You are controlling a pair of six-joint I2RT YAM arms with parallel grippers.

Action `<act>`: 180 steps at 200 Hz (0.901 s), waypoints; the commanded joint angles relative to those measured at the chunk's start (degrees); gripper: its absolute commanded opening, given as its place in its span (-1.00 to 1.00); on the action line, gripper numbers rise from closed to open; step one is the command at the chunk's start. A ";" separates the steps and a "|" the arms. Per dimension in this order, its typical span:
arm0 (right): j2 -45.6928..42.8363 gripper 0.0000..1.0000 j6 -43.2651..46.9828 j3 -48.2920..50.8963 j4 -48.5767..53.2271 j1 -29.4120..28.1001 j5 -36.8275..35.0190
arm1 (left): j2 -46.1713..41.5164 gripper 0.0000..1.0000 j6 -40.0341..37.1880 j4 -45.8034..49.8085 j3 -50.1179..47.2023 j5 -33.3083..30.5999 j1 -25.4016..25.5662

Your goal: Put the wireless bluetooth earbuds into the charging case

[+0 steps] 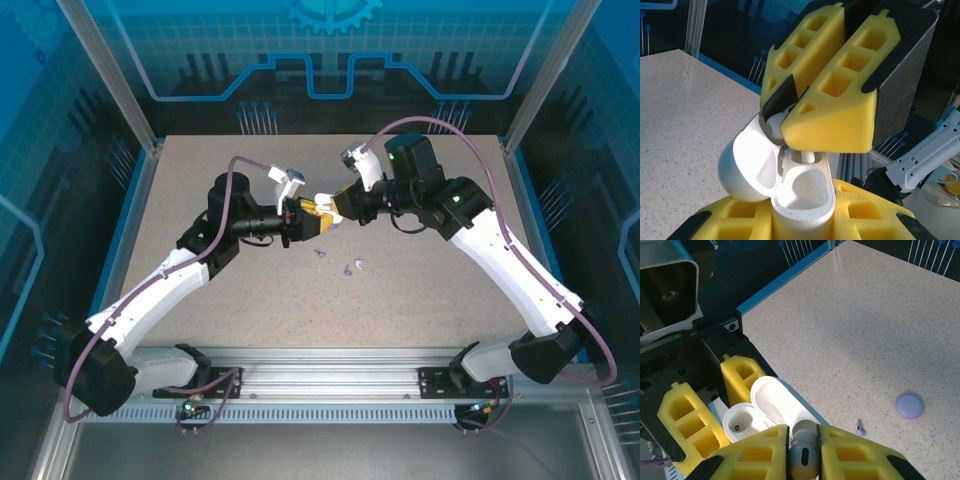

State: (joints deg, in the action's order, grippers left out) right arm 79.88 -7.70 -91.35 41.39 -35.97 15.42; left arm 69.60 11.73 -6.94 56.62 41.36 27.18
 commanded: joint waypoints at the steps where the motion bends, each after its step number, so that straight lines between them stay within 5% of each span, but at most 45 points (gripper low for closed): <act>1: -1.69 -0.72 -1.34 1.31 -0.34 -0.38 3.60 | -1.31 -0.86 0.51 -5.20 -0.45 -0.32 0.06; 80: -6.28 -0.73 -0.91 3.86 -3.33 1.62 3.97 | 0.43 -0.86 1.71 -4.82 0.09 2.25 -0.13; 180: -9.93 -0.72 7.51 3.98 -1.41 2.09 3.22 | 4.87 -0.88 -4.49 6.82 7.51 16.96 -0.21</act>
State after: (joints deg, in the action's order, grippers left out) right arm 71.94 -4.56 -87.05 38.70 -34.33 18.63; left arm 73.36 10.44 -4.82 60.12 51.75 27.16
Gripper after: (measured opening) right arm 0.144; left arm 0.236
